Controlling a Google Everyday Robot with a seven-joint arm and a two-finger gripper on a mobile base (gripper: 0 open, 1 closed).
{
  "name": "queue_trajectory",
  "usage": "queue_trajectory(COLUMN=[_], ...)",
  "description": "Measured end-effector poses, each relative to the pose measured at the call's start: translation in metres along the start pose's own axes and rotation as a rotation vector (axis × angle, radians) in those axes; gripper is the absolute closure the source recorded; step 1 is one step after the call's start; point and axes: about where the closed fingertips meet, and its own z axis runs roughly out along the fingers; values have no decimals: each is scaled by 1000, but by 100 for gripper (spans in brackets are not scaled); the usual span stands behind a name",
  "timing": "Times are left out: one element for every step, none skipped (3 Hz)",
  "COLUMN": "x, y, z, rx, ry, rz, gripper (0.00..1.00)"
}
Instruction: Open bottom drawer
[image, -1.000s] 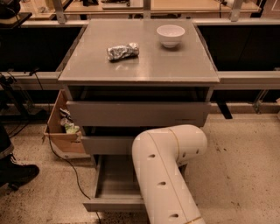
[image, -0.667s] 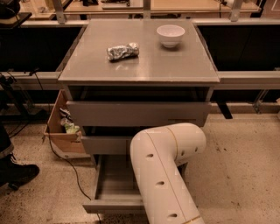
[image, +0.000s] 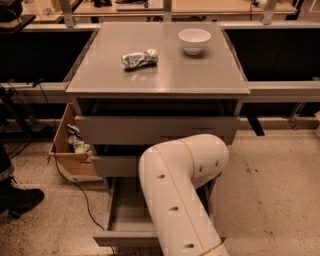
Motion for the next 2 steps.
queue_trajectory(x=[7,-12], y=[19,24], z=[-7,-8], rx=[-48,33], ry=[39,-48], rz=[4,-7], gripper=[100,100])
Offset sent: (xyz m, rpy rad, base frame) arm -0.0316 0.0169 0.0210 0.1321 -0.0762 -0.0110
